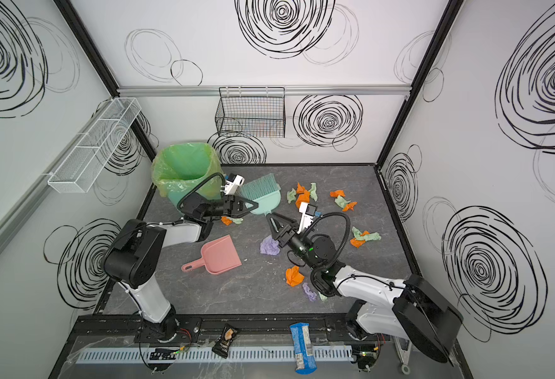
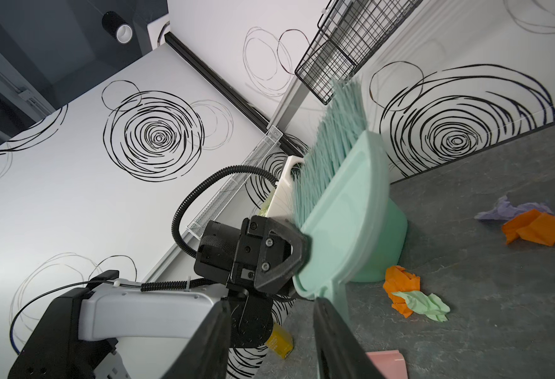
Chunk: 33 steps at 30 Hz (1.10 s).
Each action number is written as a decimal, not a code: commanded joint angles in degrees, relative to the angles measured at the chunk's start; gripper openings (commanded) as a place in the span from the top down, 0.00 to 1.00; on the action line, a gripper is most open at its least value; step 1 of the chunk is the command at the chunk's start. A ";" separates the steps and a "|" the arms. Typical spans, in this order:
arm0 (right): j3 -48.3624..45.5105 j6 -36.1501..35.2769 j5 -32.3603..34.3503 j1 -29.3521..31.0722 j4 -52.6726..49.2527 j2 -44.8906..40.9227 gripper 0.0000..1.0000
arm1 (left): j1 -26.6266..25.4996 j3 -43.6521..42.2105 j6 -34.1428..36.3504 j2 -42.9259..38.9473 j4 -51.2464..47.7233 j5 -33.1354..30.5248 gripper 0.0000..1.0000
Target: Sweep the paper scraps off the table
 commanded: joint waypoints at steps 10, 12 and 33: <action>-1.58 2.01 5.51 0.51 -0.84 -2.07 0.46 | 0.60 -0.26 -0.16 -2.62 4.73 -1.34 1.00; -1.41 2.59 5.69 0.94 0.16 -0.89 0.48 | 0.62 -0.16 -0.16 -2.68 4.77 -1.41 1.00; 3.17 3.07 9.38 5.07 15.25 10.17 0.75 | 1.49 -1.72 0.37 -3.75 4.03 -2.67 1.00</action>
